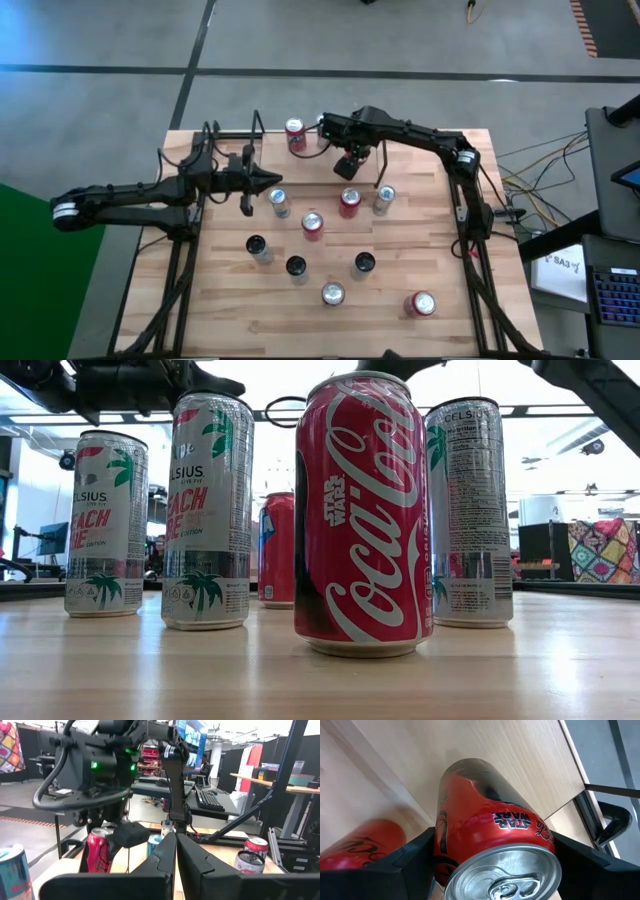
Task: Place canned beverage on shelf
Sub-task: Put the bottom right red soda can on the shelf
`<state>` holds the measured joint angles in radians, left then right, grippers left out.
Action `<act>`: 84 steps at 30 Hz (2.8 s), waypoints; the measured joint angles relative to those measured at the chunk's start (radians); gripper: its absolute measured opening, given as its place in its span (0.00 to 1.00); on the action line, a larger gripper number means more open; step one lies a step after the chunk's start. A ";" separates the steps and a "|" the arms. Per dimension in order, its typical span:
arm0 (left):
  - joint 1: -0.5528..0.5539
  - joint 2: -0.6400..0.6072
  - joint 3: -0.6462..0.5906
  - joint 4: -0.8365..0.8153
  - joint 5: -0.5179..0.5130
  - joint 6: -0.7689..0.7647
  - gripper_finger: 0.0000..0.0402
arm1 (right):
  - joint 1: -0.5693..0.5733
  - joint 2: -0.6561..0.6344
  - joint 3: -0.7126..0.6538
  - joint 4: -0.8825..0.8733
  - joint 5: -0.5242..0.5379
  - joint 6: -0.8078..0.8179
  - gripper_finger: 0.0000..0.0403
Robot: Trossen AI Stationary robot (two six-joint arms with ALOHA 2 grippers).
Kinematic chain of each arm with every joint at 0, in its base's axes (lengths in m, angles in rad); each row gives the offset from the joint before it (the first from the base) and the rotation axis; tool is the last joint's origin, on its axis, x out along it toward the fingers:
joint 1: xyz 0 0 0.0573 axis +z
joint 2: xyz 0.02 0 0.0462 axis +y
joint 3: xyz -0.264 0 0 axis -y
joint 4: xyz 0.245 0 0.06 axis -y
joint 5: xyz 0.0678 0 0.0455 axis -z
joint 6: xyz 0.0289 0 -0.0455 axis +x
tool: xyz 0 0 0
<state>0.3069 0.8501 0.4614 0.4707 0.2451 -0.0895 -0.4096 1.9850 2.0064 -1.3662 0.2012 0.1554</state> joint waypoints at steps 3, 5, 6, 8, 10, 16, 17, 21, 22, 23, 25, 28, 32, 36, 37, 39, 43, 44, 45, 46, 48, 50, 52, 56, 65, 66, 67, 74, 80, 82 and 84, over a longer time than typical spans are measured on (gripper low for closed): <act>0.000 0.000 0.000 0.013 0.000 0.002 0.00 | -0.008 0.000 0.000 0.001 0.000 -0.003 0.75; 0.000 0.000 0.000 0.018 0.000 0.002 0.00 | -0.011 0.000 0.000 0.001 0.000 -0.012 0.75; 0.000 0.000 0.000 0.018 0.000 0.002 0.00 | -0.014 0.000 -0.001 0.002 0.000 -0.018 0.75; 0.000 0.000 0.000 0.018 -0.001 0.002 0.00 | -0.015 0.000 -0.001 0.003 -0.005 -0.024 0.75; 0.000 0.000 0.000 0.018 -0.001 0.002 0.00 | -0.016 0.000 -0.003 0.009 -0.026 -0.032 0.75; 0.000 0.000 0.000 0.017 -0.001 0.002 0.00 | -0.016 0.010 -0.006 0.010 -0.056 -0.052 0.75; 0.000 0.000 0.000 0.017 -0.001 0.002 0.00 | -0.016 0.012 -0.006 0.009 -0.054 -0.052 0.75; 0.000 0.000 0.000 0.017 -0.002 0.002 0.00 | -0.017 0.013 -0.006 0.011 -0.051 -0.052 0.76; 0.000 0.000 0.000 0.017 -0.002 0.002 0.00 | -0.017 0.013 -0.006 0.011 -0.051 -0.052 0.76; 0.000 0.000 0.000 0.017 -0.002 0.002 0.00 | -0.017 0.013 -0.006 0.011 -0.052 -0.052 0.77; 0.000 0.000 0.000 0.017 -0.002 0.002 0.00 | -0.017 0.013 -0.006 0.012 -0.052 -0.052 0.79; 0.000 0.000 0.000 0.017 -0.002 0.002 0.00 | -0.017 0.013 -0.006 0.014 -0.051 -0.052 0.82; 0.000 0.000 0.000 0.016 -0.002 0.002 0.00 | -0.017 0.013 -0.006 0.017 -0.051 -0.052 0.83; 0.000 0.000 0.000 0.016 -0.002 0.003 0.00 | -0.017 0.013 -0.006 0.019 -0.051 -0.051 0.83; 0.000 0.000 0.000 0.016 -0.002 0.003 0.00 | -0.017 0.013 -0.006 0.020 -0.051 -0.051 0.83; 0.000 0.000 0.000 0.016 -0.002 0.003 0.00 | -0.017 0.013 -0.006 0.020 -0.051 -0.051 0.83; 0.000 0.000 0.000 0.016 -0.002 0.003 0.00 | -0.017 0.013 -0.006 0.023 -0.049 -0.043 0.83; 0.000 0.000 0.000 0.016 -0.002 0.003 0.00 | -0.017 0.013 -0.006 0.024 -0.046 -0.042 0.84; 0.000 0.000 0.000 0.016 -0.002 0.003 0.00 | -0.017 0.013 -0.006 0.025 -0.044 -0.040 0.84; 0.000 0.000 0.000 0.016 -0.002 0.003 0.00 | -0.017 0.013 -0.006 0.025 -0.043 -0.040 0.84; 0.000 0.000 0.000 0.016 -0.002 0.003 0.00 | -0.017 0.013 0.000 0.024 -0.043 -0.039 0.84; 0.000 0.000 0.000 0.016 -0.002 0.003 0.00 | -0.017 0.013 0.009 0.025 -0.043 -0.039 0.83; 0.000 0.000 0.000 0.016 -0.002 0.003 0.00 | -0.017 0.013 0.022 0.025 -0.043 -0.032 0.83; 0.000 0.000 0.000 0.015 -0.002 0.003 0.00 | -0.017 0.012 0.051 0.018 -0.042 -0.013 0.84; 0.000 0.000 0.001 0.012 -0.002 0.017 0.00 | -0.016 -0.013 0.119 0.018 -0.041 0.006 0.83; 0.000 0.000 0.001 0.012 -0.002 0.013 0.00 | -0.015 -0.018 0.123 0.017 -0.041 0.009 0.82; 0.000 0.000 0.001 0.013 -0.002 0.008 0.00 | -0.014 -0.024 0.129 0.015 -0.041 0.010 0.82; 0.000 0.007 0.001 0.009 -0.002 -0.001 0.00 | 0.017 -0.092 0.113 0.049 -0.040 -0.003 0.81; 0.000 0.017 0.002 0.009 -0.002 -0.002 0.00 | 0.068 -0.159 0.062 0.169 -0.042 -0.050 0.81; 0.000 0.021 0.002 0.009 -0.002 -0.007 0.00 | 0.087 -0.180 0.031 0.202 -0.042 -0.059 0.81; 0.000 0.025 0.002 0.008 -0.002 -0.009 0.00 | 0.103 -0.202 -0.010 0.248 -0.042 -0.069 0.81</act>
<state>0.3073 0.8753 0.4629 0.4791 0.2432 -0.0986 -0.3064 1.7827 1.9961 -1.1183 0.1594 0.0865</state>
